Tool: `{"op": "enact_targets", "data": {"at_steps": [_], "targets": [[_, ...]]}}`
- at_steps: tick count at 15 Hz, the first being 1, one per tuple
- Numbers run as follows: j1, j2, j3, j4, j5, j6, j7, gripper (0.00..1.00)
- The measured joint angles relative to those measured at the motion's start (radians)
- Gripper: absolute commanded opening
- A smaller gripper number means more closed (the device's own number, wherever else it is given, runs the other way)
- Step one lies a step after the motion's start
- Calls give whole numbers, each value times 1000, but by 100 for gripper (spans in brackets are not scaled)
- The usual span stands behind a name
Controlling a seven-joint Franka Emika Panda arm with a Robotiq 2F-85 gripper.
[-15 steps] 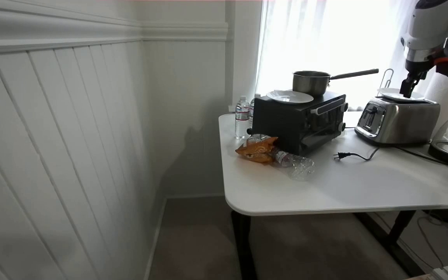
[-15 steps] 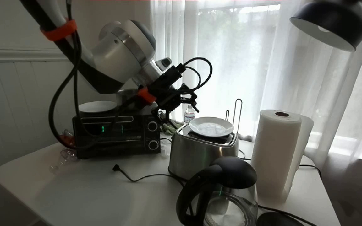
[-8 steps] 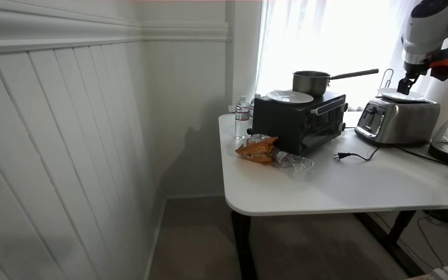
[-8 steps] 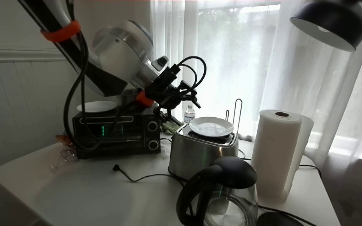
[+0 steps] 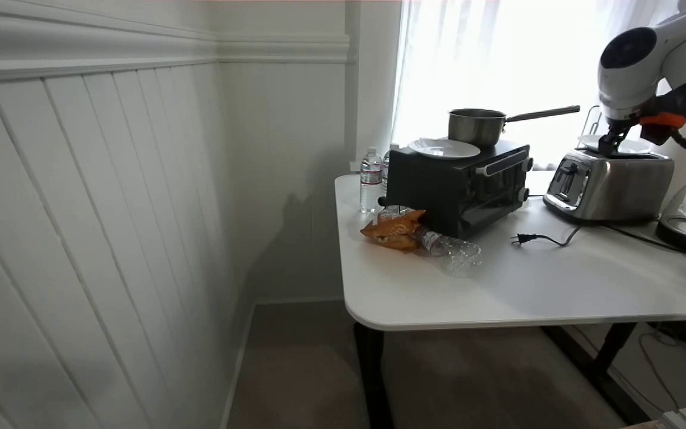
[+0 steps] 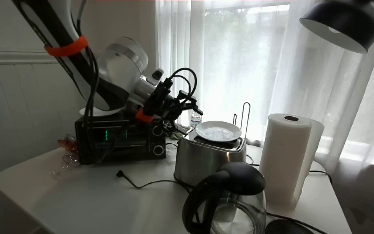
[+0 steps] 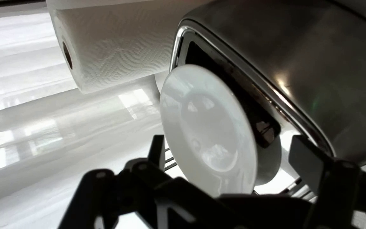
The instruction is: Put the white plate on the oven
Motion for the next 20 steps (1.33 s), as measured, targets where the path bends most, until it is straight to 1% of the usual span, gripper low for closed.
{"op": "enact_targets", "data": {"at_steps": [4,5,6,7,8,9,11,13,14,15,18,20], "targets": [[2,37,-2,14,-40,-22,29,100],[0,45,-3,20,-48,-23,32,98],[0,52,-3,26,-61,-23,38,92],[-1,59,-4,33,-73,-23,45,90],[-1,67,-5,40,-82,-23,51,79],[-1,75,-5,47,-92,-23,56,79],[-1,94,-5,62,-112,-23,65,66],[-2,114,-5,77,-127,-23,75,62],[-2,124,-5,85,-137,-23,82,66],[-3,134,-5,91,-148,-23,90,65],[-4,153,-5,110,-172,-23,100,67],[-4,161,-5,119,-191,-23,106,66]]}}
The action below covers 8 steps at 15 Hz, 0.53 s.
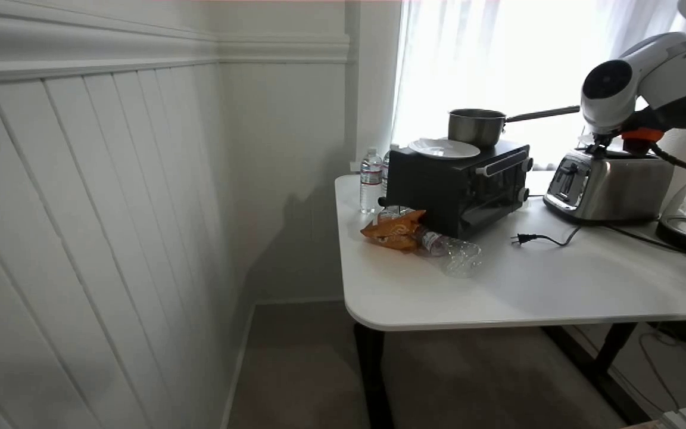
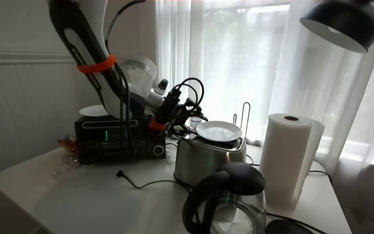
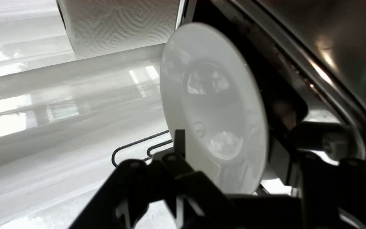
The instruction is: Put the white plate on the oven
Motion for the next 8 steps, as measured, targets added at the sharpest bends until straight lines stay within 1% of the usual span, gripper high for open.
{"op": "enact_targets", "data": {"at_steps": [1,3,4,5,6,7,8], "targets": [[-1,5,0,4,-9,0,5,65],[-4,14,0,12,-30,0,15,60],[-6,19,0,16,-38,0,17,51],[-8,25,0,19,-43,0,19,47],[-10,29,0,22,-47,0,19,31],[-11,34,0,23,-50,0,20,22],[-12,39,0,24,-53,0,21,15]]}}
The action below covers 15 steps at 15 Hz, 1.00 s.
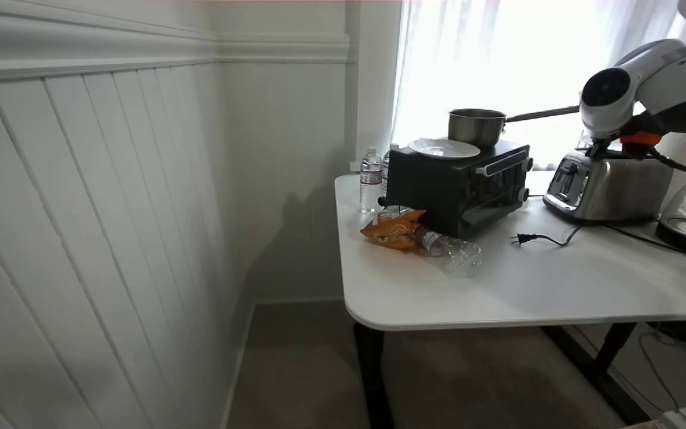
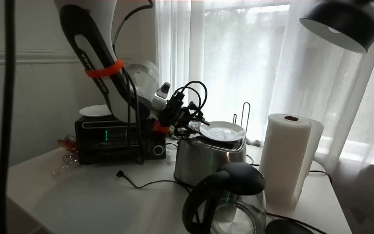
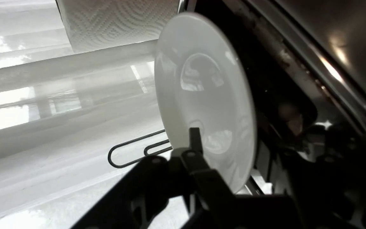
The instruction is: Put the white plate on the oven
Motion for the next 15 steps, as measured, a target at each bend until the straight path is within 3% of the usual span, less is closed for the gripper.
{"op": "enact_targets", "data": {"at_steps": [1,4,15], "targets": [[0,3,0,1,-5,0,2,7],[0,10,0,1,-10,0,4,1],[2,-14,4,2,-46,-34,6,3]]}}
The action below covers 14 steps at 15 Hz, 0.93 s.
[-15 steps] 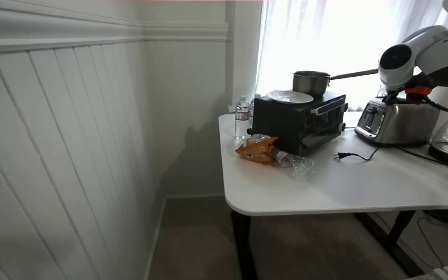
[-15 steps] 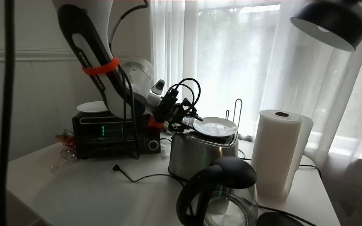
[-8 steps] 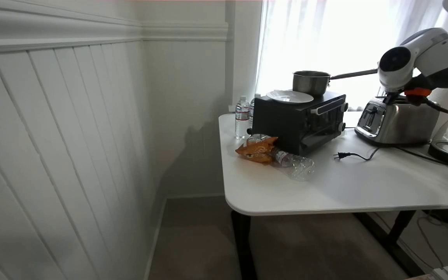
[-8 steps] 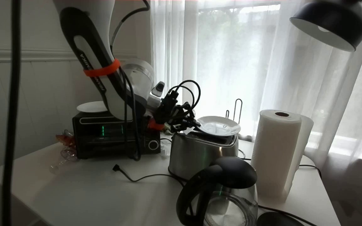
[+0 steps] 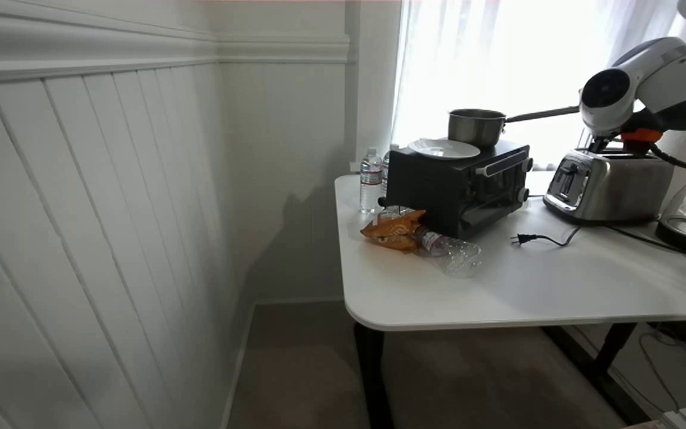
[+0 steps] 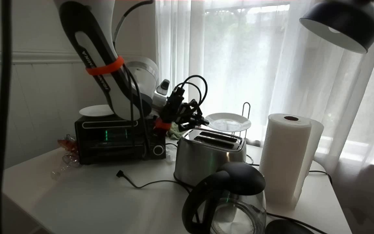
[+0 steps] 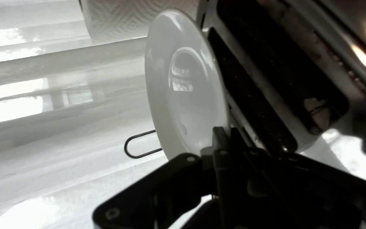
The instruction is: Put the white plate on the oven
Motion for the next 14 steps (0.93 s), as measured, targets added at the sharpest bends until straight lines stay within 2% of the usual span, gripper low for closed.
{"op": "enact_targets", "data": {"at_steps": [4,9,11,14], "targets": [[8,-107,12,-28,-100,-6,-2,2],[38,-345,26,-149,-246,12,-6,2],[64,-454,30,-203,-287,77,-6,2],[130,-607,33,-283,-291,226,-30,2]]}}
